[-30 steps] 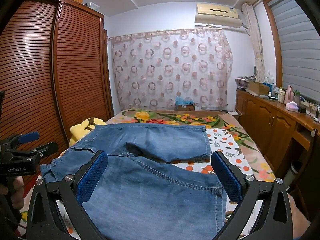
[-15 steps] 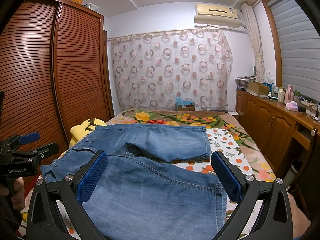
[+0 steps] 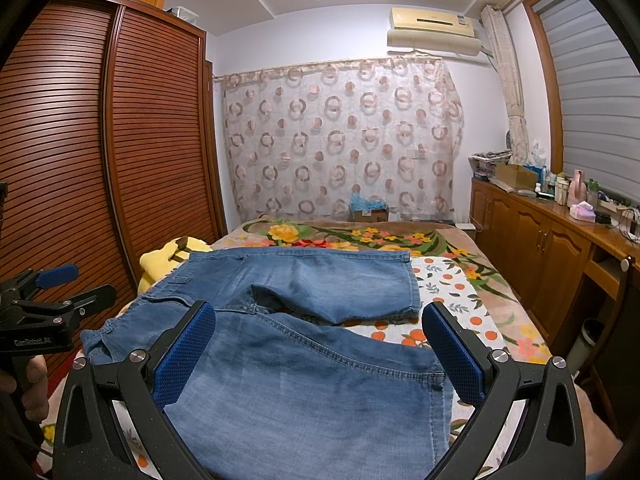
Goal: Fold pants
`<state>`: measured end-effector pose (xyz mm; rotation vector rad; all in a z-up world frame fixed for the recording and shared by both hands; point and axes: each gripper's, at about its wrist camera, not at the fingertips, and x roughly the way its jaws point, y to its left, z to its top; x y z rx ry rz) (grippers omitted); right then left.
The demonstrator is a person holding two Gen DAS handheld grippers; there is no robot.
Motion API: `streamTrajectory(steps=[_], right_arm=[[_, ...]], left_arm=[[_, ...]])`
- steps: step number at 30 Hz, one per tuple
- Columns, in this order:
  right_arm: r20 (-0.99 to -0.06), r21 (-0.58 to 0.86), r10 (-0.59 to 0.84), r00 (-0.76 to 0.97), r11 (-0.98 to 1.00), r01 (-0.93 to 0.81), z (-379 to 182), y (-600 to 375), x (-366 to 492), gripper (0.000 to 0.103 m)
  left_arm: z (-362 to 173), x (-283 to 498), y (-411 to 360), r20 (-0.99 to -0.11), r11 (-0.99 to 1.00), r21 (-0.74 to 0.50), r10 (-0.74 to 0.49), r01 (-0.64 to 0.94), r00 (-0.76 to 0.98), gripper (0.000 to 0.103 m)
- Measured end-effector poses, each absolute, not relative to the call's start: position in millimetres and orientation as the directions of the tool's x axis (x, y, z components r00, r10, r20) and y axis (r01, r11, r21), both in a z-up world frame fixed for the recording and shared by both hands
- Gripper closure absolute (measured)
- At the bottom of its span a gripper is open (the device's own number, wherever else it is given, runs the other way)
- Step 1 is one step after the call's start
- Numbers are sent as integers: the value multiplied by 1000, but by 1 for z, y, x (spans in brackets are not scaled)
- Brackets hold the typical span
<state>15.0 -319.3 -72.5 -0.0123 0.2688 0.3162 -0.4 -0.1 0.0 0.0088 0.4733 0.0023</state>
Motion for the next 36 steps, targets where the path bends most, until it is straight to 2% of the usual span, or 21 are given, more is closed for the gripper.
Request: streamTrajectory(steps=[36], right_arm=[[-259,30,306,916,951,-309,-72,-317,17,0]], left_arm=[[0,-1,0,-453,1000,12,5,0,892,0]])
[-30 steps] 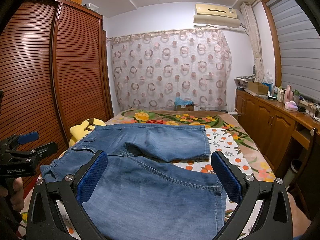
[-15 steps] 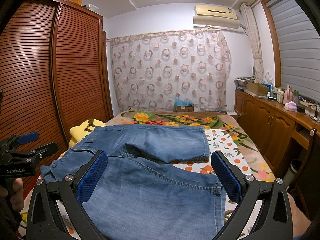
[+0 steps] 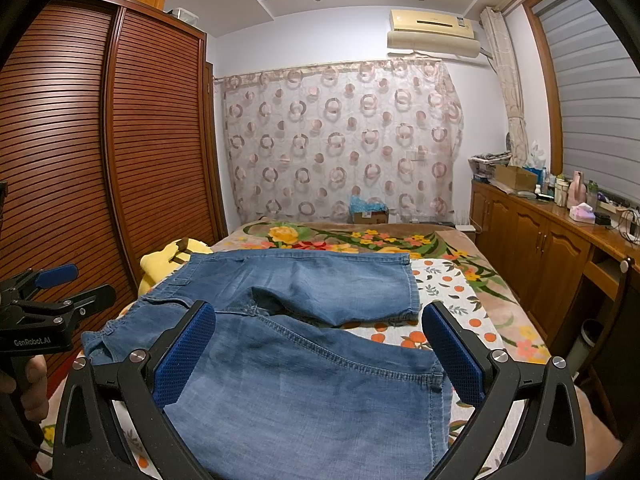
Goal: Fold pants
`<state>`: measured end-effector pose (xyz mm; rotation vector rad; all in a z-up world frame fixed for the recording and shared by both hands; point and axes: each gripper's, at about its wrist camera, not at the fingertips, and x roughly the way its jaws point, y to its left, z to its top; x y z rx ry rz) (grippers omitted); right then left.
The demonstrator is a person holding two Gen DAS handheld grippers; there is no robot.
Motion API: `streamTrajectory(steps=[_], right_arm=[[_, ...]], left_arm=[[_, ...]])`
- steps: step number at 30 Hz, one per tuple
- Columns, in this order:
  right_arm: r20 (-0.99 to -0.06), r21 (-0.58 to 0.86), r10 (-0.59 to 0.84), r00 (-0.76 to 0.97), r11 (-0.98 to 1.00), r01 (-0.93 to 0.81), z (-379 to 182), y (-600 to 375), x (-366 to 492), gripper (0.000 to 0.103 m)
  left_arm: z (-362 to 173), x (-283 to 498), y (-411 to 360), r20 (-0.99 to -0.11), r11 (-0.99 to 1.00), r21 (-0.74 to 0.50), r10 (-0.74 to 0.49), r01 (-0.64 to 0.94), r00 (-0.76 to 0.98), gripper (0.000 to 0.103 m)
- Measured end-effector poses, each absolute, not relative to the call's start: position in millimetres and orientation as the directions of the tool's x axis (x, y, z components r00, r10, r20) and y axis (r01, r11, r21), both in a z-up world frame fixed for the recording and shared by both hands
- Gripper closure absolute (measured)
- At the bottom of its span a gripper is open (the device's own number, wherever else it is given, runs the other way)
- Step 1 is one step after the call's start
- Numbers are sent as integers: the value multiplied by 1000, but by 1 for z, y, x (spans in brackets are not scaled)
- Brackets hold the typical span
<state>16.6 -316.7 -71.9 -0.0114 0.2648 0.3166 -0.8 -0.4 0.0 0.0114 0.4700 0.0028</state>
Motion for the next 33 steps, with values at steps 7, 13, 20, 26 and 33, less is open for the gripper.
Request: streamTrajectory(steps=[7,13,20,26,33], right_arm=[[-266,33,308,913,950,-311,-71,-320,14,0],[-294,30,308,905,949,-314,-74,-319,22,0],[-323,22,303,897,949,-313,-75,-318,27,0],[-349,10,293,890,951,-309,-76,-321,32,0],[-384,-6,269,883,956,-294,-80,-326,39,0]], left_arm=[[3,1,2,-463,1000,10,3,2,887,0],[-14,5,-6,-491,1000,7,-4,8,871,0],[-35,20,9,-534,1000,-7,-19,18,846,0],[-39,21,17,-551,1000,-5,-17,17,834,0],[-50,27,24,-574,1000,0,-13,16,819,0]])
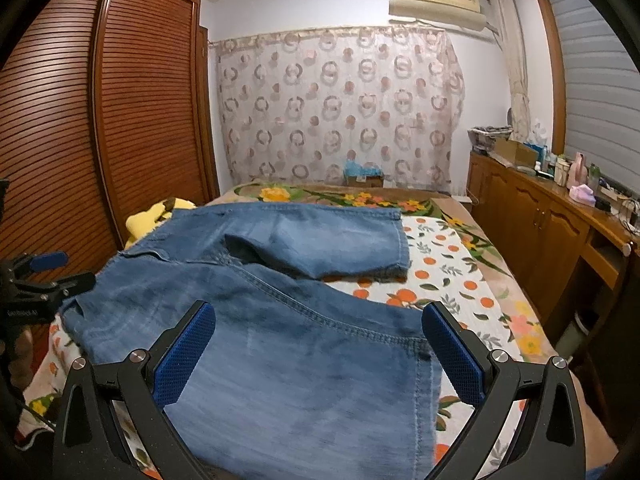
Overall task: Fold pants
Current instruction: 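Lower the right gripper to a jeans leg hem while the left gripper reaches the waistband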
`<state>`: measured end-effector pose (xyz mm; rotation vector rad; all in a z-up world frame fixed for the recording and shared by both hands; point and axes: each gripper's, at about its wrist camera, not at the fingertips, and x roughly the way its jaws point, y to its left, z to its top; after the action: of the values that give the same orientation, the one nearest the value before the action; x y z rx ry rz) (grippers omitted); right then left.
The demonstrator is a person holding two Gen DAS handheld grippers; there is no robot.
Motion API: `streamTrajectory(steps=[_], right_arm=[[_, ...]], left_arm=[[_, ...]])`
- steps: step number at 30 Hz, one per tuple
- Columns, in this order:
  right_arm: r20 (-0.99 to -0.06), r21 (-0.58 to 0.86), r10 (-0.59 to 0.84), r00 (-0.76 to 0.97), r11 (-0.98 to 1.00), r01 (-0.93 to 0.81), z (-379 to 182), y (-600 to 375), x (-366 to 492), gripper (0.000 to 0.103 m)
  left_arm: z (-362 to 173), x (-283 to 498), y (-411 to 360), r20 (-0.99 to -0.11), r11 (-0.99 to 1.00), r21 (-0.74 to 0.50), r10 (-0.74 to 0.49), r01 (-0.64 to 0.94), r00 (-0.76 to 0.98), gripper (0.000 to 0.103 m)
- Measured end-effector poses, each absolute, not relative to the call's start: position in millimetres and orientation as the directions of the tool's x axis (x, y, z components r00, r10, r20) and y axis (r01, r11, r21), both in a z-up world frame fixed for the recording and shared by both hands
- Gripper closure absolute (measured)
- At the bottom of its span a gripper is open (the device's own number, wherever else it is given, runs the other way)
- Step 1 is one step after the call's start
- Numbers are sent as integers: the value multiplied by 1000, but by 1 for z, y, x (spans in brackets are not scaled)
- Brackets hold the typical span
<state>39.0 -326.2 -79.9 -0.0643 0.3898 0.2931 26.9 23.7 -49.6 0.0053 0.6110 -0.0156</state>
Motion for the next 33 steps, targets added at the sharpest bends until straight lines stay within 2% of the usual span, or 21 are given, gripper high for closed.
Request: streamTrajectory(steps=[13,19,21,27,33], right_arm=[[-497,-14,195,846,973,-232,-101,-350,48,2],[-531,-17,171,830,977,-213,-96,-351,43,2],[-540,-11,171,824,978,-210,-95,-349,43,2],[-571,11,182,801,977,-215,-96,-345,40,4],[-585,11,195,787,973,-233,-88,-345,29,6]], left_arm=[[-62,27,77,-594,998,-7,40,-55,804,1],[-72,19,123,-602,989,-29,98,-144,792,6],[-79,16,139,-611,983,-28,127,-182,782,14],[-99,12,171,-644,966,-31,177,-256,745,23],[-121,10,177,-690,966,-22,172,-259,703,32]])
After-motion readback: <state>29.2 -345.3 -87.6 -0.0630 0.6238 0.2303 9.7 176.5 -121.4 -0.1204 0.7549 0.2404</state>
